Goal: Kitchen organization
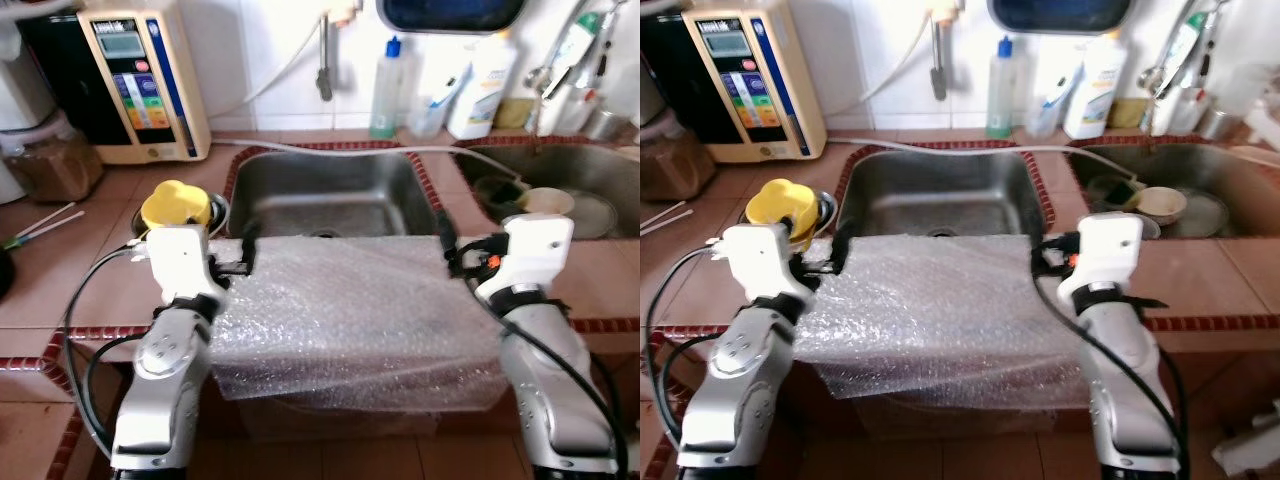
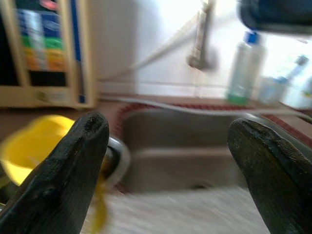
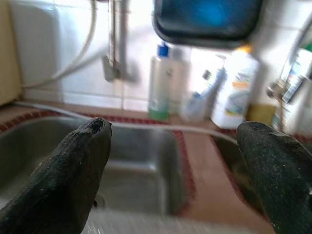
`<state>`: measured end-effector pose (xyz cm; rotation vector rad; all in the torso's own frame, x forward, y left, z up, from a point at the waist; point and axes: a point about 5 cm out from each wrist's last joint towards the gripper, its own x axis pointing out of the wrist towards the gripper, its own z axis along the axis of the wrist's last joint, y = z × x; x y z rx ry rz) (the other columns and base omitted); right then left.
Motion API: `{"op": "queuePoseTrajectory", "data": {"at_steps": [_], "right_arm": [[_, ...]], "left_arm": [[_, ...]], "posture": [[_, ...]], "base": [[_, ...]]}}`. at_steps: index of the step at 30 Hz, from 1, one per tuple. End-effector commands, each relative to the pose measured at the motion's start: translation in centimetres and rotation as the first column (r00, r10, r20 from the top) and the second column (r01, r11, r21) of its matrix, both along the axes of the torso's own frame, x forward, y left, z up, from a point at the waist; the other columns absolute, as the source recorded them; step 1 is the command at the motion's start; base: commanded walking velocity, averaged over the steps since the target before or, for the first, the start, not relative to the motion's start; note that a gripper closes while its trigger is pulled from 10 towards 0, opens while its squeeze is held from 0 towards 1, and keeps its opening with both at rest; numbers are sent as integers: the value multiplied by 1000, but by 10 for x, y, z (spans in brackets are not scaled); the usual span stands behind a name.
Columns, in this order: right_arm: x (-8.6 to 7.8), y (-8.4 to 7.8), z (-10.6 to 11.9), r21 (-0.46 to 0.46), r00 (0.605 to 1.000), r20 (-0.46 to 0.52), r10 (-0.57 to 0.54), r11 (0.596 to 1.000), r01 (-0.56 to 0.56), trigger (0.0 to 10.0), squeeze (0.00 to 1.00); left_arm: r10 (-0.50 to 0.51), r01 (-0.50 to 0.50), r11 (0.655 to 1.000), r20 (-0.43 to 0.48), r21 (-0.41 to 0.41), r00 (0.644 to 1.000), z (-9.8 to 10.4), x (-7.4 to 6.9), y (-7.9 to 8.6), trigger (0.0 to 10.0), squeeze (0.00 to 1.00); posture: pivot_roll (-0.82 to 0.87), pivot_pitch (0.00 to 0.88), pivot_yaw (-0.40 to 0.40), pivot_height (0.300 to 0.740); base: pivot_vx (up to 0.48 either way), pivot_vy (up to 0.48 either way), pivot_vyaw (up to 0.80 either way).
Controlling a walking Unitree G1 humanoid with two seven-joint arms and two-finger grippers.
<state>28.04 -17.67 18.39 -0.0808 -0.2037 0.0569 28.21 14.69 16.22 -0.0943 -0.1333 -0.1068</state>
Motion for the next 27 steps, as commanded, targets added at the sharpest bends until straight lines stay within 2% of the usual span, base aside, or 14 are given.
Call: {"op": "queuePoseTrajectory", "data": {"at_steps": [1,5,10,21,27], "right_arm": [[0,8,5,4,999,24,25,1000,-25,10000,0],[0,8,6,2,999,23,24,1000,-24,10000,0],[-1,6,4,1,1000,19,24,1000,-24,10000,0],[-1,6,4,-9,1000,13,25,1000,-25,10000,0],[0,7,4,-10,999,12,32,999,-32,10000,0]], "left_arm": [[37,-37,999,6,3,999,1,0,10,10000,0],[39,-39,999,6,9,999,2,-1,9,10000,0],[38,-38,999,0,-1,999,1,-1,8,10000,0],[50,-51,999,-19,-13,999,-2,-2,9,10000,0],[60,-60,998,-14,-22,998,-3,-2,10,10000,0]], "posture": [[-75,48,10,740],[-76,51,9,740],[-75,53,7,740],[-78,59,1,740],[-79,57,-1,740]], "base": [[0,0,0],[0,0,0],[0,-287,0],[0,-465,0],[0,0,0]]}}
